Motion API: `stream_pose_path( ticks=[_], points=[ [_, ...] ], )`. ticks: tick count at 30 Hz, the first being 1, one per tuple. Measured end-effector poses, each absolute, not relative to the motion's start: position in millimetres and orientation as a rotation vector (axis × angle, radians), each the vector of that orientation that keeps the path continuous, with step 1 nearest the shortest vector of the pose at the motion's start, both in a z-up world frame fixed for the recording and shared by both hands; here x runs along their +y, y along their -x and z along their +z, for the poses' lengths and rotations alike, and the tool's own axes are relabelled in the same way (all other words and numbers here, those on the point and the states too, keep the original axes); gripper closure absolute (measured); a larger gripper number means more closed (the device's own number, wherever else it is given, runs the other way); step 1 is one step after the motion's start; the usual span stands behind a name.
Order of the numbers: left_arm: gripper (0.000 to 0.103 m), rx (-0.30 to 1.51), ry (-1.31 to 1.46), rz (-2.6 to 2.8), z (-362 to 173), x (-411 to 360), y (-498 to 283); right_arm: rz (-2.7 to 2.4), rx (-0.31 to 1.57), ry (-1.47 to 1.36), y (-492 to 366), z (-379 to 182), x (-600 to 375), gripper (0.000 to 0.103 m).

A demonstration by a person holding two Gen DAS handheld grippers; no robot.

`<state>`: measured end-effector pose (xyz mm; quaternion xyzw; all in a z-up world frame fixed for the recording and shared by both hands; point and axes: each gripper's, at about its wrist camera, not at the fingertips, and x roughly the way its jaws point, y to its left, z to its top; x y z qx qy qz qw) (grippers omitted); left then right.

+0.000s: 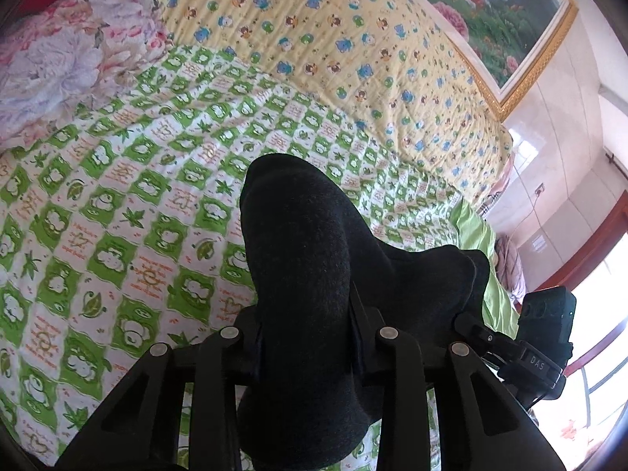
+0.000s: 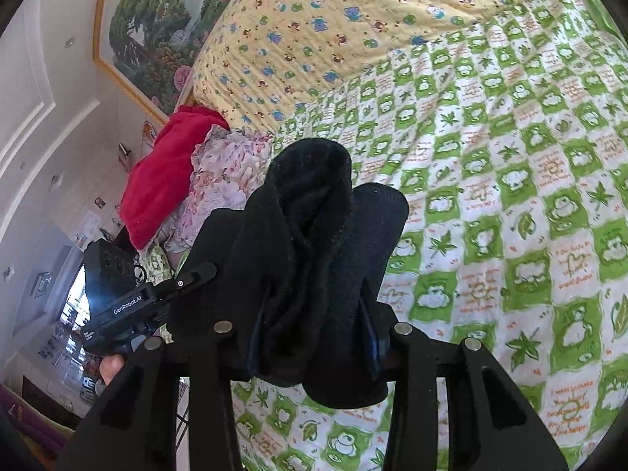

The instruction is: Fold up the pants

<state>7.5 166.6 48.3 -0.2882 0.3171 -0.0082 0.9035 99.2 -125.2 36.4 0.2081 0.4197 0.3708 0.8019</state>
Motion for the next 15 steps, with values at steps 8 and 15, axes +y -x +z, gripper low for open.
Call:
stream_pose_path(
  ticks=[8, 15],
  points=[
    [0.071, 0.615, 0.608, 0.103, 55.1, 219.8, 6.1, 0.902, 0.917, -0.391, -134.7, 35.9, -62.5, 0.061],
    [0.071, 0.597, 0.604, 0.199, 56.0, 259.2, 7.5, 0.963, 0.938, -0.369, -159.6, 30.7, -12.8, 0.061]
  ],
)
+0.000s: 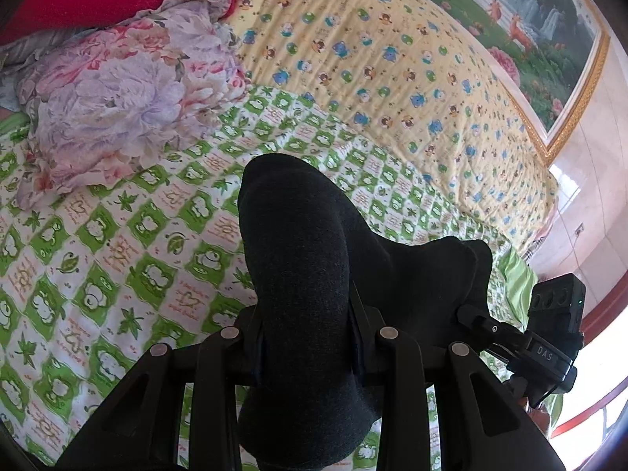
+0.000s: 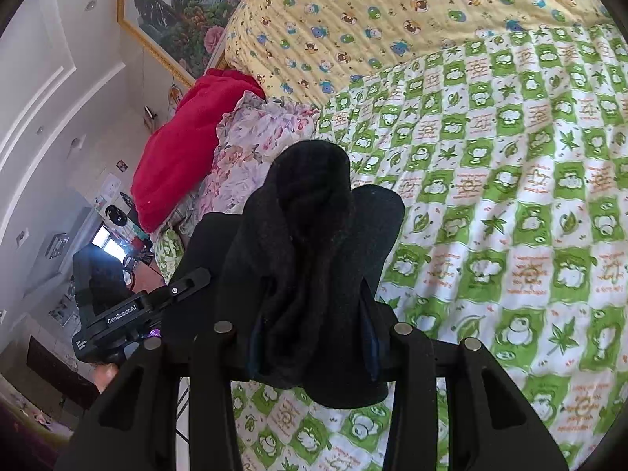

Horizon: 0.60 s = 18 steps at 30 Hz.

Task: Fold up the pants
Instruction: 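Press the folded bundle flat and open both grippers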

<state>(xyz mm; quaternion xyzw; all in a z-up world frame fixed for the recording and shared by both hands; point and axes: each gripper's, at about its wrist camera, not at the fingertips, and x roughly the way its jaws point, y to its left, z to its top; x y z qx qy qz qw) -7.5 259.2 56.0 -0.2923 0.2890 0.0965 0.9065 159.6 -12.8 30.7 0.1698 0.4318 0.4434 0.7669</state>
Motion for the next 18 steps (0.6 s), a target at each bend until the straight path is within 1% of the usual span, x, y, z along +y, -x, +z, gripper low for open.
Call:
stream_pose_path(
  ticks=[8, 15, 18],
  points=[
    [0.071, 0.614, 0.611, 0.268, 44.7, 291.7, -0.6, 0.989, 0.972, -0.344, -186.1, 17.3, 28.0, 0.061],
    [0.071, 0.635, 0.624, 0.298, 30.6, 302.0, -4.7, 0.998, 0.993, -0.303, -196.7, 5.3, 44.5, 0.061],
    [0.07, 0.658, 0.626, 0.31, 21.2, 304.4, -6.6, 0.974, 1.014, -0.272, -201.3, -4.3, 48.1, 0.057]
  ],
)
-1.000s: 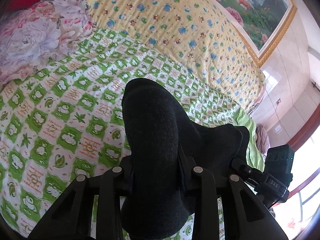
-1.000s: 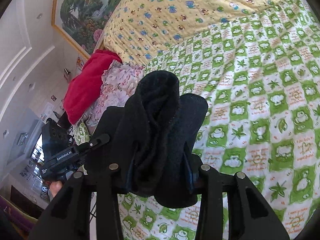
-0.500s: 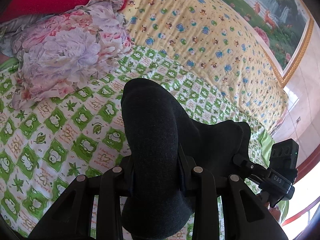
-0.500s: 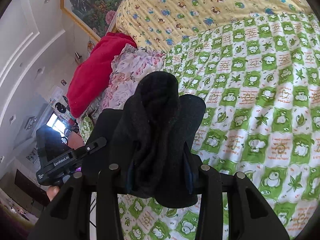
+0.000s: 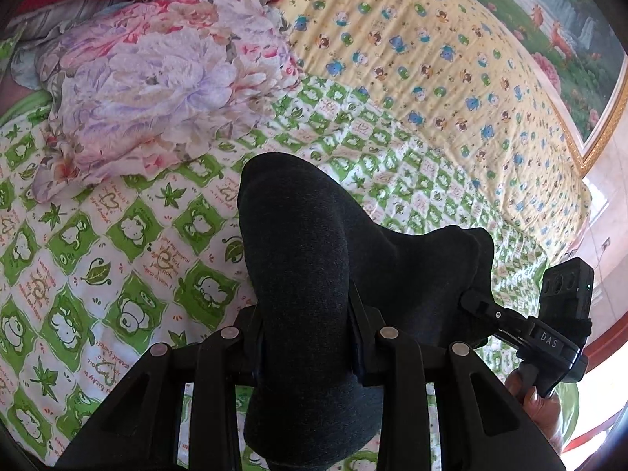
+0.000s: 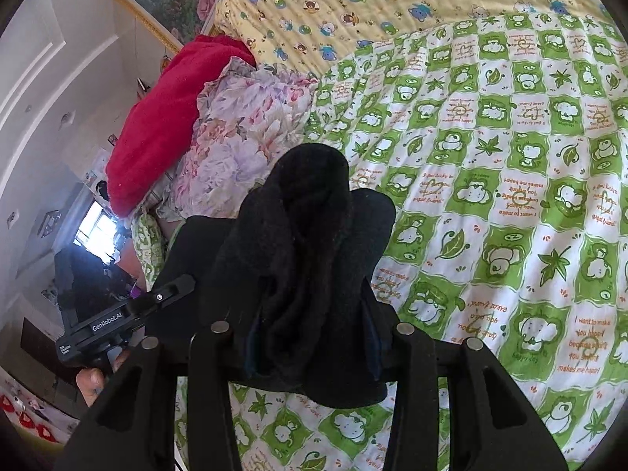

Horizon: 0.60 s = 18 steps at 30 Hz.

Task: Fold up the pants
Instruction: 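Press the folded bundle flat and open both grippers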

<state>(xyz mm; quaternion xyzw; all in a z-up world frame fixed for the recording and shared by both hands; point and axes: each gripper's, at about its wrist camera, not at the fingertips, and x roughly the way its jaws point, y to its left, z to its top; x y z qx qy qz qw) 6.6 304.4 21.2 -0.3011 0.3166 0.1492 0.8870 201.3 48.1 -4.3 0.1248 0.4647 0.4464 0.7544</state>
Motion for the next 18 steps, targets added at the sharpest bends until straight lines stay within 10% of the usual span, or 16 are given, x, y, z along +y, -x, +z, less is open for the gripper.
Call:
stream_pose_path(
  ticks=[18],
  points=[
    [0.036, 0.721, 0.596, 0.393, -4.8, 306.5, 2.2, 0.939, 1.064, -0.285, -214.9, -30.9, 33.2, 0.031]
  ],
)
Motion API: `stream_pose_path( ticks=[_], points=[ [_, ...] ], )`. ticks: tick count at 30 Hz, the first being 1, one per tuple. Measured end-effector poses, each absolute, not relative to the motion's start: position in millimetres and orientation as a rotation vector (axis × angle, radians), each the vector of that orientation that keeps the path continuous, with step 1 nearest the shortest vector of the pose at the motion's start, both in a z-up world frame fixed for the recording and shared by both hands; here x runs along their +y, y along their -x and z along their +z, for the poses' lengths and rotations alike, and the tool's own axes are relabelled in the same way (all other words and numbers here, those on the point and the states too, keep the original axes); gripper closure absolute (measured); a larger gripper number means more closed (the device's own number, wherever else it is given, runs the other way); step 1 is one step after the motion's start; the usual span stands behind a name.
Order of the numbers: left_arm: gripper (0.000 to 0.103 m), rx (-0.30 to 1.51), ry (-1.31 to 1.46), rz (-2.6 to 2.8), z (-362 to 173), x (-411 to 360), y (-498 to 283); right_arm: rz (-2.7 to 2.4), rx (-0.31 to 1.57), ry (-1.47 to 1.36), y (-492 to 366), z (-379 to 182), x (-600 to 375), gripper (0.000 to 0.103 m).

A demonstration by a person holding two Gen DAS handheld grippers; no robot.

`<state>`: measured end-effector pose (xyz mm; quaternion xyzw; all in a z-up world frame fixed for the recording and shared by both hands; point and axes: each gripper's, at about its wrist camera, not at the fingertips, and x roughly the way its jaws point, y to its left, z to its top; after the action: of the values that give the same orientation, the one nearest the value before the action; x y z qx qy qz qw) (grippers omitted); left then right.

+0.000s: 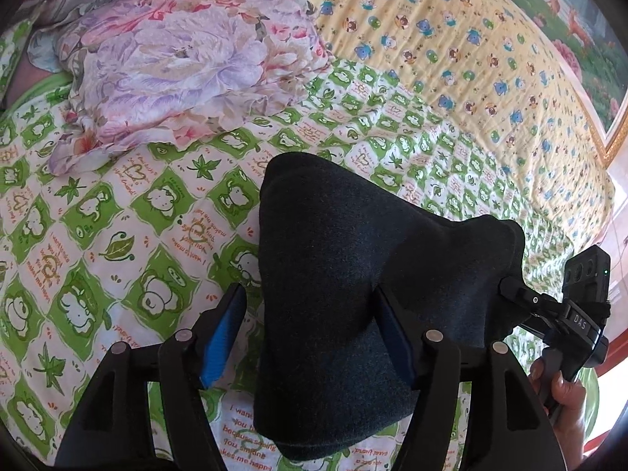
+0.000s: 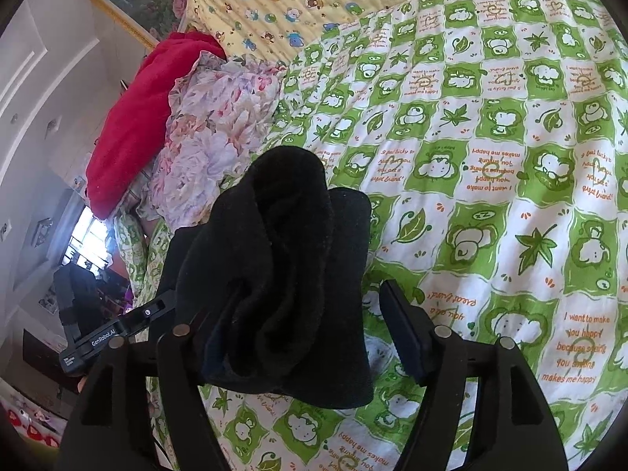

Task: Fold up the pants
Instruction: 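Press the folded bundle flat and open both grippers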

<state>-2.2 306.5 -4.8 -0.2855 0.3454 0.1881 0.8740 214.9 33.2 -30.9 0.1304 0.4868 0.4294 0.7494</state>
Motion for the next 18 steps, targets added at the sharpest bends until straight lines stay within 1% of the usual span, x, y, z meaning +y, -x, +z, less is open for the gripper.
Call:
stream_pose_path(
  ticks=[2, 4, 7, 8, 10, 18],
  points=[
    [0.032, 0.717, 0.591, 0.404, -0.1, 305.2, 6.8, 0.941, 1.054, -0.281, -211.3, -23.0, 32.4, 0.03],
    [0.028, 0.704, 0.586, 0.407, 5.0, 302.6, 12.4, 0.948, 1.023, -0.277, -206.2, -12.2, 31.0, 0.019],
    [0.023, 0.689, 0.554, 0.424, 13.5, 295.2, 21.2, 0.966, 0.944, -0.253, -193.1, 8.4, 27.4, 0.013],
    [0.023, 0.687, 0.541, 0.432, 15.9, 292.0, 23.7, 0.97, 0.921, -0.24, -188.1, 14.8, 26.3, 0.012],
    [0.022, 0.684, 0.51, 0.437, 20.5, 284.1, 28.4, 0.982, 0.878, -0.209, -176.5, 26.4, 24.6, 0.007],
    [0.02, 0.704, 0.369, 0.477, 25.6, 255.2, 42.7, 1.012, 0.742, 0.001, -126.5, 48.4, 26.7, 0.002]
  ],
)
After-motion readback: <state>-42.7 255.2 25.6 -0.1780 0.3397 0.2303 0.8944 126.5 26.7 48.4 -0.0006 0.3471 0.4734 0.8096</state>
